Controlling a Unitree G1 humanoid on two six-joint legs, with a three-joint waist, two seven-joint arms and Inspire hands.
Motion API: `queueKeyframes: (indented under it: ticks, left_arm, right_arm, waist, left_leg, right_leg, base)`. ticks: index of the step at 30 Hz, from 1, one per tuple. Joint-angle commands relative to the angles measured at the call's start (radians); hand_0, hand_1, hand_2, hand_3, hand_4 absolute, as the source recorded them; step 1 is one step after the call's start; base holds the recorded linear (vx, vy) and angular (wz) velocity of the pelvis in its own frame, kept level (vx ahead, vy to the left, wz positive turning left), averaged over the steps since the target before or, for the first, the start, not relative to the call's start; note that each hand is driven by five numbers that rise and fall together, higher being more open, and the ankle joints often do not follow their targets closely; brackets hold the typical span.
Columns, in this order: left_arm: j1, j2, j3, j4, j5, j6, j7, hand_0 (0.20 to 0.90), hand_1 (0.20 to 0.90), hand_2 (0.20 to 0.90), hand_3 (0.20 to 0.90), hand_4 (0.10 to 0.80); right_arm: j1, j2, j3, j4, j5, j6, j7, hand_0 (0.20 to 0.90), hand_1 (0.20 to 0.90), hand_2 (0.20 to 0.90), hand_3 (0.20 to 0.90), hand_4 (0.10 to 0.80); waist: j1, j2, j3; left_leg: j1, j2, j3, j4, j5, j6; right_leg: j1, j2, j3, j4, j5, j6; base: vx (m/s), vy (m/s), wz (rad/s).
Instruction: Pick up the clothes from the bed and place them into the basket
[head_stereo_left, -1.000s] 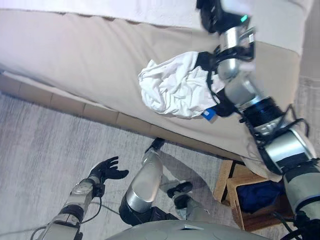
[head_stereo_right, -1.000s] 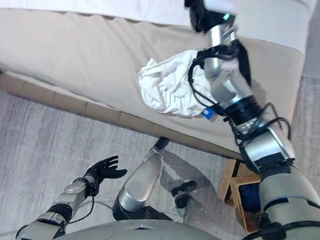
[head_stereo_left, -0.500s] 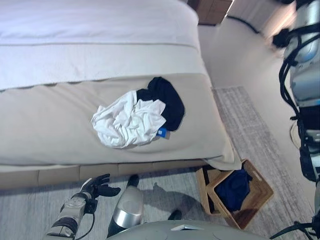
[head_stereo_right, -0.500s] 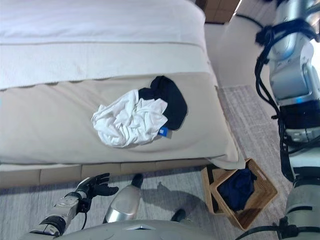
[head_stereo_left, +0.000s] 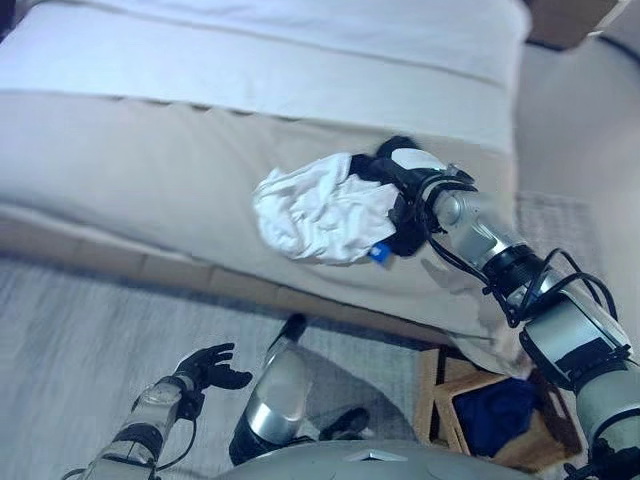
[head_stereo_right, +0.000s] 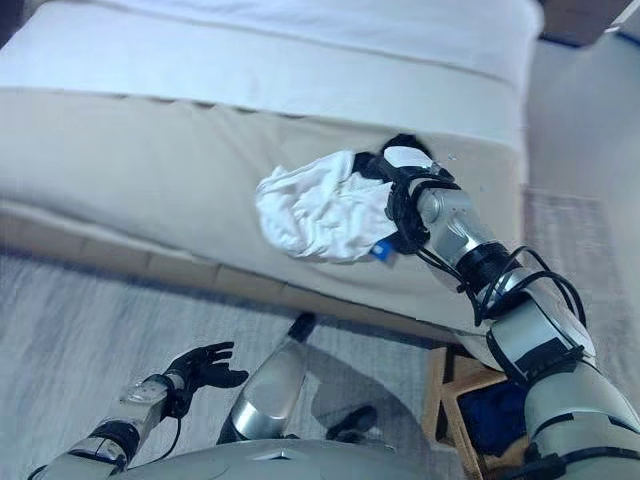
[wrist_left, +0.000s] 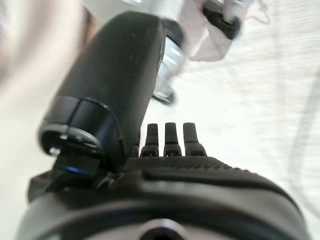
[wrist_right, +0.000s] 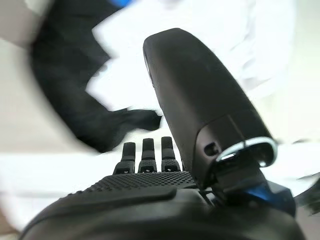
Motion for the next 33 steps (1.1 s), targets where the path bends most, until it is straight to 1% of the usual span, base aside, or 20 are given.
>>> queueKeyframes:
  ticks: [1,4,6,8,10,12,14,18,20,22,23,25,28,29,30,31,32,33]
  left_arm:
    - [-0.004,0.033,-0.045,-0.045,-0.067,-0.044,-0.001,0.9,0.9,0.9,0.9,0.8]
    - [-0.006,0.029,-0.039,-0.055,-0.095,-0.061,-0.006,0.9,0.9,0.9,0.9,0.8]
    - [-0.012,0.021,-0.036,-0.058,-0.122,-0.065,-0.009,0.9,0.9,0.9,0.9,0.8]
    - [-0.016,0.014,-0.043,-0.061,-0.131,-0.073,-0.007,0.9,0.9,0.9,0.9,0.8]
    - [-0.021,0.006,-0.051,-0.062,-0.156,-0.084,-0.011,0.9,0.9,0.9,0.9,0.8]
    - [-0.031,-0.001,-0.059,-0.062,-0.18,-0.096,-0.02,0.9,0.9,0.9,0.9,0.8]
    - [-0.037,-0.004,-0.061,-0.071,-0.194,-0.101,-0.029,0.9,0.9,0.9,0.9,0.8]
    - [-0.044,-0.004,-0.074,-0.086,-0.219,-0.122,-0.049,0.9,0.9,0.9,0.9,0.8]
    - [-0.046,-0.001,-0.078,-0.1,-0.231,-0.129,-0.061,0.9,0.9,0.9,0.9,0.8]
    - [-0.047,0.002,-0.079,-0.115,-0.237,-0.13,-0.067,0.9,0.9,0.9,0.9,0.8]
    - [-0.049,0.002,-0.078,-0.128,-0.237,-0.122,-0.07,0.9,0.9,0.9,0.9,0.8]
    - [-0.047,0.004,-0.081,-0.146,-0.242,-0.114,-0.072,0.9,0.9,0.9,0.9,0.8]
    - [-0.048,0.009,-0.081,-0.164,-0.241,-0.108,-0.079,0.9,0.9,0.9,0.9,0.8]
    - [-0.049,0.012,-0.083,-0.17,-0.242,-0.103,-0.079,0.9,0.9,0.9,0.9,0.8]
    - [-0.051,0.013,-0.084,-0.175,-0.239,-0.1,-0.078,0.9,0.9,0.9,0.9,0.8]
    - [-0.051,0.013,-0.086,-0.176,-0.239,-0.101,-0.076,0.9,0.9,0.9,0.9,0.8]
    - [-0.049,0.012,-0.09,-0.179,-0.239,-0.101,-0.072,0.9,0.9,0.9,0.9,0.8]
    - [-0.046,0.011,-0.095,-0.182,-0.239,-0.102,-0.066,0.9,0.9,0.9,0.9,0.8]
  right_arm:
    - [-0.208,0.004,0.012,-0.003,-0.056,0.033,-0.162,0.9,0.9,0.9,0.9,0.8]
    - [-0.245,0.021,0.023,0.054,-0.077,0.037,-0.212,0.9,0.9,0.9,0.9,0.8]
    - [-0.275,0.042,0.04,0.104,-0.129,0.047,-0.245,0.9,0.9,0.9,0.9,0.8]
    - [-0.292,0.055,0.054,0.15,-0.139,0.053,-0.272,0.9,0.9,0.9,0.9,0.8]
    - [-0.302,0.07,0.066,0.182,-0.201,0.071,-0.279,0.9,0.9,0.9,0.9,0.8]
    - [-0.315,0.088,0.082,0.222,-0.256,0.094,-0.238,0.9,0.9,0.9,0.9,0.8]
    - [-0.323,0.101,0.102,0.257,-0.321,0.146,-0.14,0.9,0.9,0.9,0.9,0.8]
    - [-0.337,0.142,0.134,0.358,-0.384,0.216,-0.017,0.9,0.9,0.9,0.9,0.8]
    - [-0.349,0.169,0.146,0.427,-0.44,0.258,0.112,0.9,0.9,0.9,0.9,0.8]
    - [-0.353,0.181,0.154,0.475,-0.451,0.272,0.173,0.9,0.9,0.9,0.9,0.8]
    - [-0.353,0.189,0.156,0.499,-0.446,0.275,0.192,0.9,0.9,0.9,0.9,0.8]
    - [-0.353,0.198,0.154,0.532,-0.427,0.264,0.191,0.9,0.9,0.9,0.9,0.8]
    - [-0.357,0.202,0.142,0.561,-0.399,0.232,0.151,0.9,0.9,0.9,0.9,0.8]
    - [-0.36,0.2,0.136,0.561,-0.386,0.223,0.133,0.655,0.655,0.655,0.615,0.515]
    - [-0.363,0.198,0.13,0.557,-0.371,0.199,0.102,0.3,0.3,0.3,0.2,0.1]
    - [-0.366,0.193,0.128,0.552,-0.353,0.181,0.072,0.3,0.3,0.3,0.2,0.1]
    - [-0.366,0.186,0.124,0.535,-0.293,0.164,-0.009,0.3,0.3,0.3,0.2,0.1]
    - [-0.364,0.18,0.114,0.509,-0.215,0.144,-0.121,0.3,0.3,0.3,0.2,0.1]
  waist:
    - [0.036,-0.029,0.043]
    - [0.058,-0.012,0.071]
    - [0.077,-0.003,0.09]
    - [0.088,0.001,0.101]
    - [0.096,0.01,0.112]
    - [0.105,0.017,0.12]
    - [0.113,0.022,0.127]
    - [0.136,0.03,0.142]
    - [0.151,0.036,0.147]
    - [0.163,0.037,0.147]
    - [0.169,0.039,0.147]
    - [0.179,0.04,0.147]
    - [0.187,0.039,0.147]
    - [0.188,0.038,0.147]
    - [0.186,0.037,0.147]
    - [0.185,0.035,0.147]
    - [0.18,0.032,0.147]
    - [0.173,0.031,0.147]
  left_leg:
    - [-0.019,-0.067,0.044,-0.054,-0.023,0.104]
    - [-0.045,-0.075,0.04,-0.055,-0.012,0.104]
    - [-0.062,-0.082,0.033,-0.06,-0.003,0.104]
    - [-0.073,-0.083,0.026,-0.068,0.006,0.104]
    - [-0.083,-0.083,0.023,-0.077,0.016,0.104]
    - [-0.092,-0.085,0.019,-0.084,0.024,0.103]
    - [-0.1,-0.088,0.017,-0.088,0.029,0.104]
    - [-0.117,-0.09,0.011,-0.096,0.043,0.104]
    - [-0.134,-0.088,0.011,-0.102,0.053,0.103]
    - [-0.15,-0.086,0.004,-0.108,0.061,0.101]
    - [-0.159,-0.088,0.002,-0.111,0.066,0.1]
    - [-0.174,-0.09,-0.005,-0.114,0.072,0.098]
    - [-0.199,-0.088,-0.008,-0.118,0.083,0.092]
    - [-0.207,-0.088,-0.01,-0.122,0.088,0.091]
    - [-0.212,-0.087,-0.011,-0.127,0.092,0.09]
    - [-0.216,-0.087,-0.013,-0.132,0.095,0.09]
    - [-0.22,-0.085,-0.018,-0.139,0.098,0.089]
    - [-0.222,-0.083,-0.021,-0.142,0.098,0.09]
  right_leg:
    - [0.042,-0.018,0.001,0.169,-0.108,-0.056]
    - [0.023,-0.026,-0.028,0.19,-0.109,-0.055]
    - [0.002,-0.033,-0.047,0.201,-0.108,-0.052]
    - [-0.009,-0.034,-0.056,0.205,-0.108,-0.051]
    - [-0.017,-0.037,-0.065,0.211,-0.111,-0.049]
    - [-0.024,-0.042,-0.075,0.221,-0.113,-0.045]
    - [-0.029,-0.047,-0.083,0.229,-0.114,-0.041]
    - [-0.039,-0.058,-0.095,0.232,-0.109,-0.032]
    - [-0.044,-0.066,-0.108,0.228,-0.099,-0.024]
    - [-0.052,-0.064,-0.117,0.22,-0.095,-0.019]
    - [-0.056,-0.064,-0.122,0.217,-0.09,-0.015]
    - [-0.06,-0.059,-0.13,0.205,-0.084,-0.009]
    - [-0.07,-0.053,-0.137,0.194,-0.072,-0.003]
    - [-0.076,-0.051,-0.138,0.194,-0.069,-0.001]
    - [-0.082,-0.048,-0.138,0.194,-0.067,0.001]
    - [-0.087,-0.045,-0.137,0.194,-0.066,0.002]
    - [-0.098,-0.041,-0.134,0.195,-0.064,0.004]
    - [-0.108,-0.039,-0.129,0.198,-0.062,0.006]
  base:
    - [-0.047,0.09,0.33]
    - [-0.05,0.092,0.28]
    - [-0.034,0.089,0.32]
    - [-0.037,0.061,0.21]
    - [-0.037,0.071,0.18]
    - [-0.023,0.065,0.13]
    - [-0.013,0.041,0.05]
    - [-0.014,0.019,0.08]
    - [-0.011,0.007,0.03]
    - [-0.02,-0.008,-0.01]
    - [-0.024,-0.039,-0.01]
    - [-0.015,-0.034,0.04]
    - [0.001,-0.043,0.12]
    - [0.014,-0.047,0.1]
    - [0.01,-0.046,0.05]
    - [0.004,-0.044,0.02]
    - [-0.011,-0.031,0.04]
    - [-0.034,-0.016,0.05]
